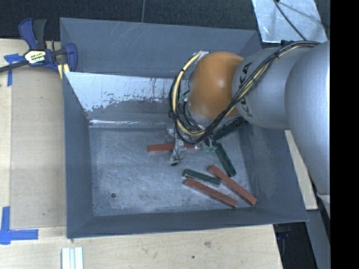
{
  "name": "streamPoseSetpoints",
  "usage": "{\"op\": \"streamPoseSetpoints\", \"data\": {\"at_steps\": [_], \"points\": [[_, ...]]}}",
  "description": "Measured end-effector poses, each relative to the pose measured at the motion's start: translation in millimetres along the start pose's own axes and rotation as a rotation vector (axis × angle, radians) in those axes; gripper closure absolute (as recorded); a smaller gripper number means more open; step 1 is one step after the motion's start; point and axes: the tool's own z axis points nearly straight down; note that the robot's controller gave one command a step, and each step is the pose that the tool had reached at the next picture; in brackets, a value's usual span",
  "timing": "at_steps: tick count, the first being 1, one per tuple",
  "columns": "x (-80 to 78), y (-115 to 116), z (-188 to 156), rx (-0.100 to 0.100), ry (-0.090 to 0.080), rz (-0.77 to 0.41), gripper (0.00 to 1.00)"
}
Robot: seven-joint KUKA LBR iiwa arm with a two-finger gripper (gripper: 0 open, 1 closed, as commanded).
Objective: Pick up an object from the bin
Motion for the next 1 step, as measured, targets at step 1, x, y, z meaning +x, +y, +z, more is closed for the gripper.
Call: {"op": "streamPoseSetpoints", "data": {"at_steps": [1], "points": [[7.4, 0.4, -135.5, 0.001, 0.002, -0.029, 1.00]]}}
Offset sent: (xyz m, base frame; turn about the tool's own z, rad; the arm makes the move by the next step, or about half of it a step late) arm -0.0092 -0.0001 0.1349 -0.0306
